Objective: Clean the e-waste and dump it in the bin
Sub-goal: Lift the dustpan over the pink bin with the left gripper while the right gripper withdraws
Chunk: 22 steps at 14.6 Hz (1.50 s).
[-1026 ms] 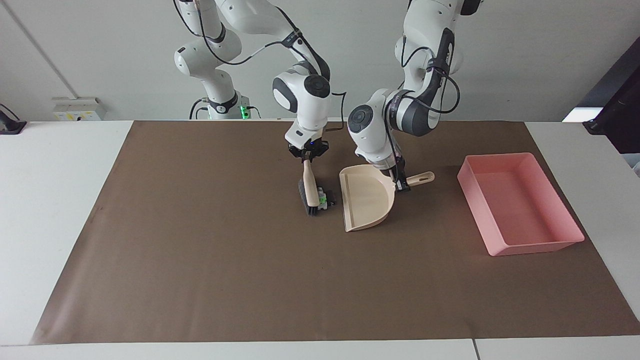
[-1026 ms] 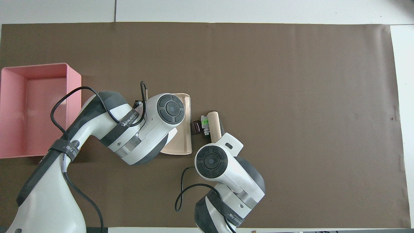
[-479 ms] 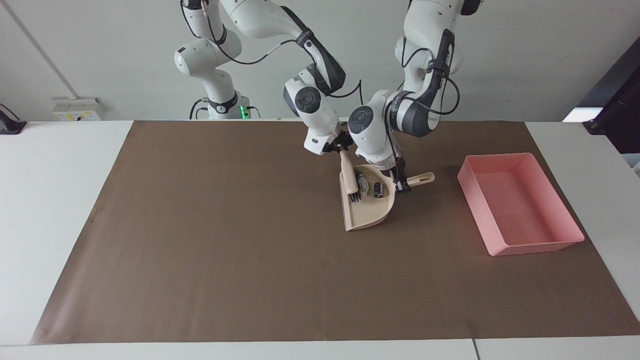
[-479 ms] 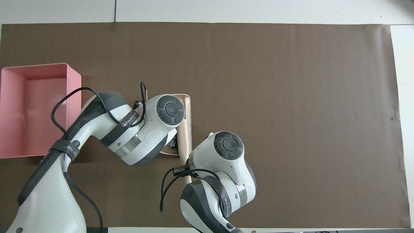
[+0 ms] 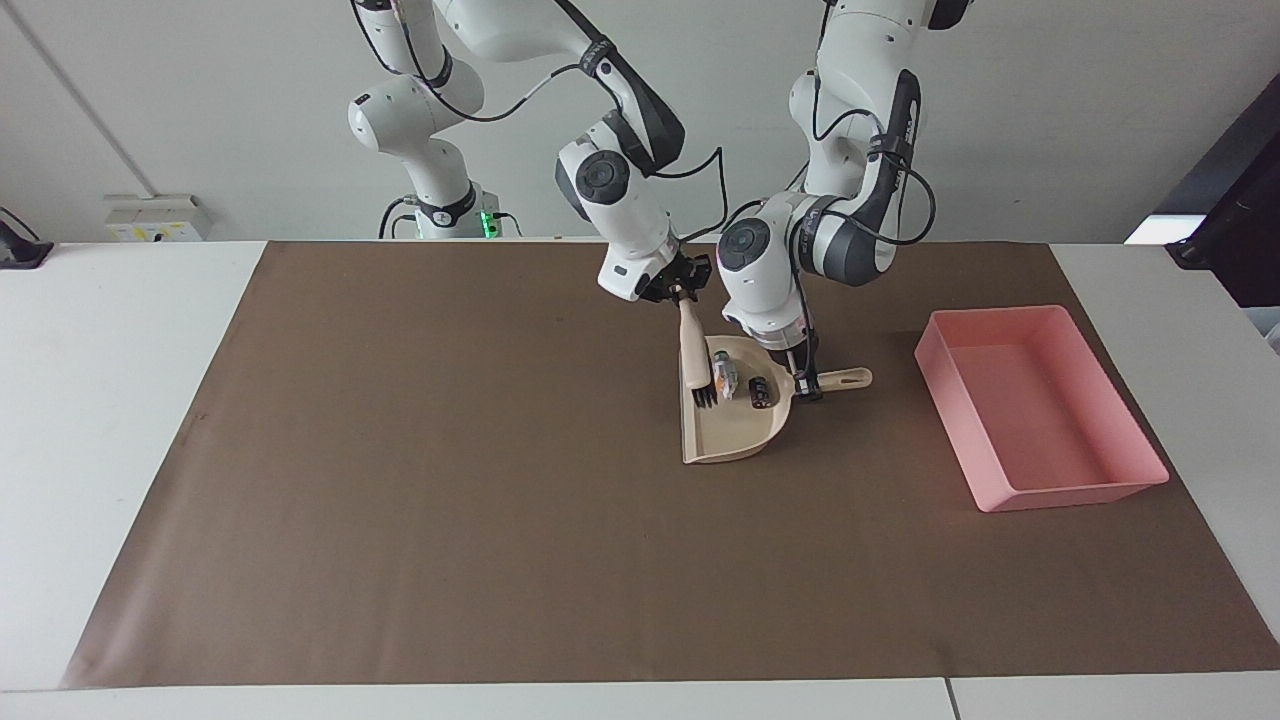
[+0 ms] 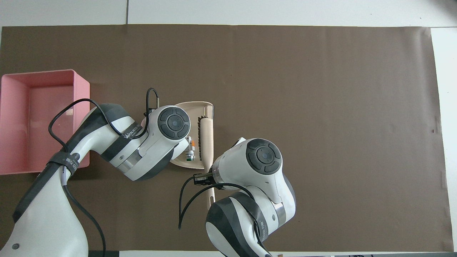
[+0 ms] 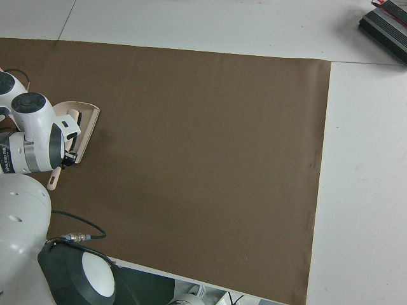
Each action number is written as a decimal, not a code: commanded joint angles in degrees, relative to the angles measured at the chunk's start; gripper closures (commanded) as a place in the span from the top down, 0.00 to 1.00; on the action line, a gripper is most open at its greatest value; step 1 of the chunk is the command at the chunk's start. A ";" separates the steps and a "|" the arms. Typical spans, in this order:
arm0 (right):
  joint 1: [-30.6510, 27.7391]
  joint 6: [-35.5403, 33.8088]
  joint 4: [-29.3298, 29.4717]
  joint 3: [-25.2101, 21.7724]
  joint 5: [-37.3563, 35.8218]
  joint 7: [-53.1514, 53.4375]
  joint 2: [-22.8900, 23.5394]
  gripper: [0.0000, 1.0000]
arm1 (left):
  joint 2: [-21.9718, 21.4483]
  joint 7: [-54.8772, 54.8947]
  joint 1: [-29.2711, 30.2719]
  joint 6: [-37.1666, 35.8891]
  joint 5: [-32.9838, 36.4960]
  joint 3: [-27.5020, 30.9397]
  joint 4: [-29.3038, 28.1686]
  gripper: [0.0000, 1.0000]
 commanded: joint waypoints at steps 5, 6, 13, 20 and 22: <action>-16.72 -18.15 -1.18 0.51 -18.84 2.86 -12.67 0.00 | -6.90 14.63 8.26 2.01 -7.78 -0.29 -1.88 0.00; -20.67 -19.73 -1.18 0.51 -20.17 -0.72 -13.20 0.00 | -7.69 16.31 9.84 1.84 -8.83 -0.29 -1.88 0.00; -42.39 -26.08 -3.45 0.60 -29.31 -26.74 -13.29 0.00 | -10.60 32.38 22.93 -2.73 -13.40 0.24 2.32 0.00; -50.77 -18.27 -11.71 0.69 -33.98 -35.91 -10.83 0.00 | -6.48 42.34 40.32 -4.84 -16.14 0.33 14.09 0.00; -50.59 -17.56 -11.99 0.69 -33.98 -35.91 -10.48 0.00 | -4.72 45.75 44.82 -4.32 -15.79 0.33 17.17 0.00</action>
